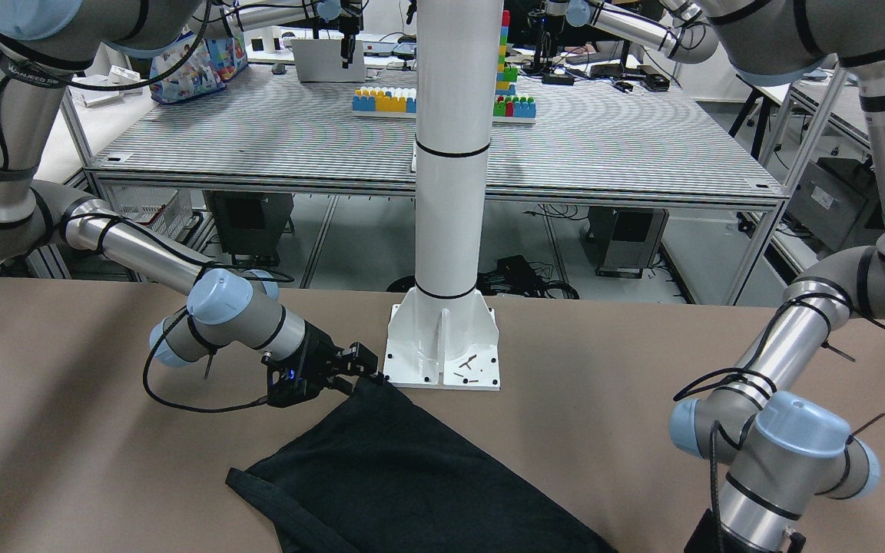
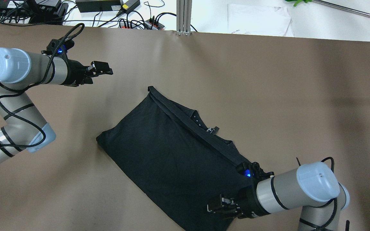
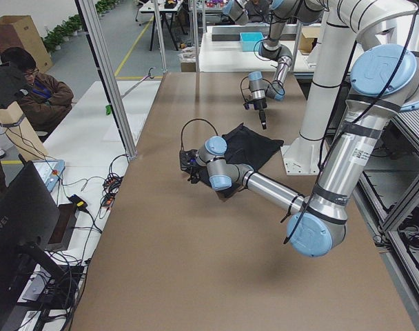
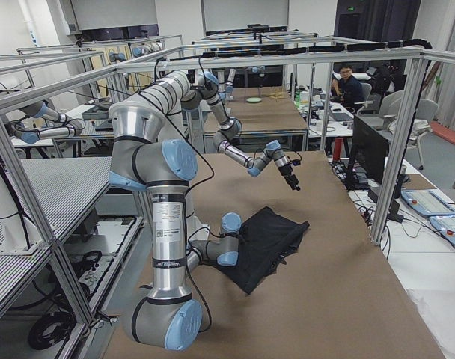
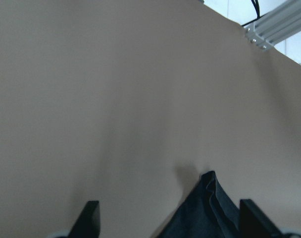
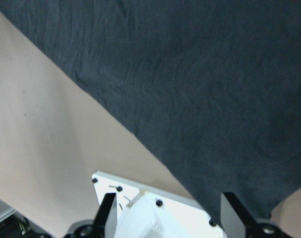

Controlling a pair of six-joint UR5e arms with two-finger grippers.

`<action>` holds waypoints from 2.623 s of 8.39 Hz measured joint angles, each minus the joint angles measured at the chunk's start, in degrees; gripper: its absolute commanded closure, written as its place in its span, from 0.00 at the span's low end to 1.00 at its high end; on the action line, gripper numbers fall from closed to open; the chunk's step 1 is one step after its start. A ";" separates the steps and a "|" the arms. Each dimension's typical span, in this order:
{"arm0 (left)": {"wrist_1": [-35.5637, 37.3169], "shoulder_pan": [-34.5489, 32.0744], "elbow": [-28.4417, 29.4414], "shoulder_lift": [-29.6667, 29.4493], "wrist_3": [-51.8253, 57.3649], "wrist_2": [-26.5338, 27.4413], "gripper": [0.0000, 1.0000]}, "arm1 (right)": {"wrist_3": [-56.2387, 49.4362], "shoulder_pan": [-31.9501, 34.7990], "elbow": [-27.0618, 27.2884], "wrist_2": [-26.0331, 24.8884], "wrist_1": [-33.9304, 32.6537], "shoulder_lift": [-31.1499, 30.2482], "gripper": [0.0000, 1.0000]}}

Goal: Fold clothes
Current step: 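Drag the grasped corner toward the robot with the right gripper while the left gripper descends, then grasp the opposite corner with the left gripper and pull it away from the robot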

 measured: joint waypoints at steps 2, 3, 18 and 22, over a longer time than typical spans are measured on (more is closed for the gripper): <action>0.09 2.99 -5.98 5.43 -1.85 -0.09 0.00 | -0.30 5.33 -0.61 -2.46 -2.72 0.07 0.05; 0.07 4.92 -8.54 7.79 -3.90 0.83 0.00 | -0.54 7.64 -0.79 -3.02 -3.45 0.13 0.05; -7.54 20.00 -4.42 13.68 -6.55 13.67 1.00 | -2.75 12.35 -0.93 -5.14 -6.36 1.28 0.05; -7.37 19.04 -5.08 12.54 -5.91 10.45 1.00 | -2.73 12.35 -0.93 -5.14 -6.36 1.01 0.05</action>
